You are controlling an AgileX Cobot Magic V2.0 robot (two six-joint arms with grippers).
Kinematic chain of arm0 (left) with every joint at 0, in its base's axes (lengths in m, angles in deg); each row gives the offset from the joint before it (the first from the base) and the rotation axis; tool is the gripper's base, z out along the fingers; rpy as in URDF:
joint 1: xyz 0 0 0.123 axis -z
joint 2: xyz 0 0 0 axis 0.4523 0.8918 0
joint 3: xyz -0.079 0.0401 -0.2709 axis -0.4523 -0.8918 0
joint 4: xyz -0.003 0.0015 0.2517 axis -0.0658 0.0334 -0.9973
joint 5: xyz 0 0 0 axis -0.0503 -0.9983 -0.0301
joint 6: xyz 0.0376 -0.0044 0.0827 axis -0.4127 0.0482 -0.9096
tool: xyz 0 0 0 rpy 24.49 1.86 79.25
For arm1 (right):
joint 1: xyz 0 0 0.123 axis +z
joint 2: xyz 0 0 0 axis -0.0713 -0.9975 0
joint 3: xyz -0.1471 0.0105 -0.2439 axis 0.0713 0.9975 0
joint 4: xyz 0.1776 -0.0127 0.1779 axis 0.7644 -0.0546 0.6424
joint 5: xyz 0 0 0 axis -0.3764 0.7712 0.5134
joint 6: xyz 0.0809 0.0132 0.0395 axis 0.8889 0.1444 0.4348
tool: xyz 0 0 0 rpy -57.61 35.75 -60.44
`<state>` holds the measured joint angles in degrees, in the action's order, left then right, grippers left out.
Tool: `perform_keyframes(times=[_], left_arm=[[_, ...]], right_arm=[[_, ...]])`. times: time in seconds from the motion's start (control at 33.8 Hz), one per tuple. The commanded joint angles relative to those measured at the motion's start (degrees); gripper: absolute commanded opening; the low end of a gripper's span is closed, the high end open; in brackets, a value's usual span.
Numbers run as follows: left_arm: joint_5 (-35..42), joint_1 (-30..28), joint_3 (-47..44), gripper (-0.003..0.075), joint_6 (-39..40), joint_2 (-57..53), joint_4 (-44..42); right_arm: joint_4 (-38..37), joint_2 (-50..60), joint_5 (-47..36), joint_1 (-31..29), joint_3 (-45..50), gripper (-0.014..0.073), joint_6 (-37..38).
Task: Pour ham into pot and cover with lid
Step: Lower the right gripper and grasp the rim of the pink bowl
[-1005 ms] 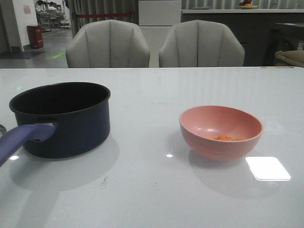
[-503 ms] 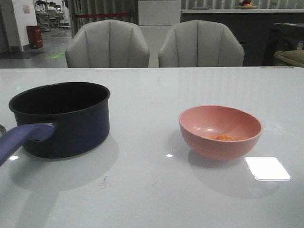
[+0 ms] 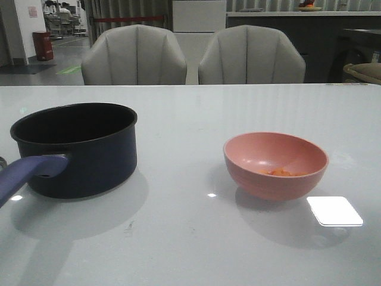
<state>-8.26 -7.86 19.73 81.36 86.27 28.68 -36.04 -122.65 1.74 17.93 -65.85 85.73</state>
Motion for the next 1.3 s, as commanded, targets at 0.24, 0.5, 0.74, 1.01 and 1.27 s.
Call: perform_keyframes(times=[0.24,0.5,0.74,1.01,1.27], left_arm=[[4.03,0.46,1.46,0.0583,0.0,0.72,0.71],[4.03,0.46,1.46,0.0583,0.0,0.72,0.71],[4.03,0.46,1.46,0.0583,0.0,0.72,0.71],[4.03,0.46,1.46,0.0583,0.0,0.72,0.71],[4.03,0.46,1.46,0.0583,0.0,0.72,0.71]], right_arm=[[0.11,-22.64,1.32,0.59,-17.07,0.0608,-0.01],[0.19,-34.49,1.19,0.24,-22.66,0.0606,-0.01],[1.89,-40.37,1.85,0.24,-25.16,0.0376,-0.01],[6.61,-41.27,1.21,0.24,-25.2,0.0126,-0.01],[6.54,-40.26,4.17,0.31,-29.56,0.0127,-0.01]])
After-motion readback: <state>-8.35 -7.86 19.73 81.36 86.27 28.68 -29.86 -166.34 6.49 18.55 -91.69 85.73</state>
